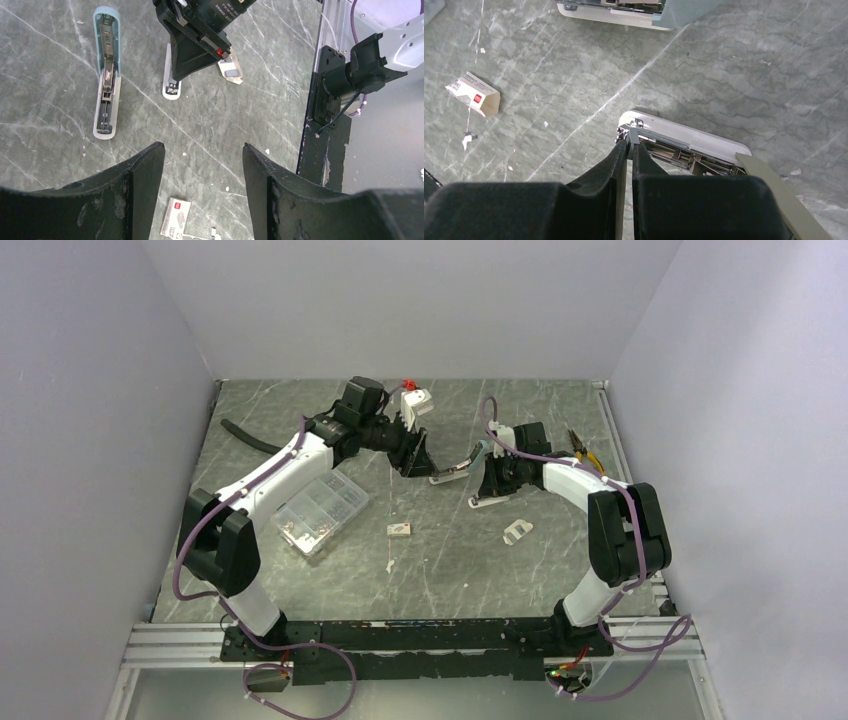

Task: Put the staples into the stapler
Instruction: Install the staple into the stapler.

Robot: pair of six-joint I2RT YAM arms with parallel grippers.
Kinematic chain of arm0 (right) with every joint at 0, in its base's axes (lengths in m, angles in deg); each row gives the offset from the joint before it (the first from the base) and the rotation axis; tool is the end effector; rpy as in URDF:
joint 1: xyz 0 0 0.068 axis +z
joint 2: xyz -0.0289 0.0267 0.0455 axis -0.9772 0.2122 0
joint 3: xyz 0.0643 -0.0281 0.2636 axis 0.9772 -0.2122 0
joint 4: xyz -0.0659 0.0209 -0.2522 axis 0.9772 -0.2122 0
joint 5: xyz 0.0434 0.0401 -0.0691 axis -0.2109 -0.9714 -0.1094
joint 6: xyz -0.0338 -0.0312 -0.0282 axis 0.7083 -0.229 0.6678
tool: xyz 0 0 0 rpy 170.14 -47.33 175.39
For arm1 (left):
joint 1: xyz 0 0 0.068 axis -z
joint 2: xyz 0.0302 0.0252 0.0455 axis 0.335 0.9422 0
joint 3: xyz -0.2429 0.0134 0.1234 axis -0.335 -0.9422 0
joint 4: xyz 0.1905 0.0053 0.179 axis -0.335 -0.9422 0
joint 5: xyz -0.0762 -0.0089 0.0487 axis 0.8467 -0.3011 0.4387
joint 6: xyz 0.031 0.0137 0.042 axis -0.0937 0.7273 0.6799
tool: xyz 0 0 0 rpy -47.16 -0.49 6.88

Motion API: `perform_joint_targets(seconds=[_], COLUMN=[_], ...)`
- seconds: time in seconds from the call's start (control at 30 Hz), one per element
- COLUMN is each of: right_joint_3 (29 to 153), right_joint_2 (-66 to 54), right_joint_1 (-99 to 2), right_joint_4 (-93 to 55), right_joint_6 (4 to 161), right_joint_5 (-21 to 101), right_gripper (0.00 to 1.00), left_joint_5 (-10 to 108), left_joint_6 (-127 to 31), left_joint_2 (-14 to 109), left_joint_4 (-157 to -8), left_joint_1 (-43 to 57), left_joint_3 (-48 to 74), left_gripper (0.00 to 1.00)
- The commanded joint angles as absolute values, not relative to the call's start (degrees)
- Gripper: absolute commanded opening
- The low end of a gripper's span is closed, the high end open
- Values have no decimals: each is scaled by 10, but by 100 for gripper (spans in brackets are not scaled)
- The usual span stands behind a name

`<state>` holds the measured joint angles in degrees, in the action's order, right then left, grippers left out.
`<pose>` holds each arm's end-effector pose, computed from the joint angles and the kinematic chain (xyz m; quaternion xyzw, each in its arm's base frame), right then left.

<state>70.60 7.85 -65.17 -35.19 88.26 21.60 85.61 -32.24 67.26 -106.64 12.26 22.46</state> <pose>0.3171 0.0869 0.1788 -0.1579 0.9207 0.2492 0.2554 0.3068 -0.2200 0.3206 0.4179 0.7287 -0.4310 0.3295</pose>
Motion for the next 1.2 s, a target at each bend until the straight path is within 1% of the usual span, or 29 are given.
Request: perform_joint_targets(seconds=[0.0,0.83,1.17], right_joint_3=[698,701,747], right_joint_2=[74,59,91], right_joint_1=[-649,-651,-657], right_joint_4=[-369,-426,-449], right_joint_6=[916,975,1030], right_joint_5=[198,175,133], right_gripper=[0,0,0], left_joint_5=[866,862,865], left_joint_6=[-317,-316,-318], left_joint_2=[658,655,655], left_joint_4=[-1058,-1059,-1057], left_joint_1=[121,121,121], left_joint_3=[233,232,231], left_gripper=[64,64,64])
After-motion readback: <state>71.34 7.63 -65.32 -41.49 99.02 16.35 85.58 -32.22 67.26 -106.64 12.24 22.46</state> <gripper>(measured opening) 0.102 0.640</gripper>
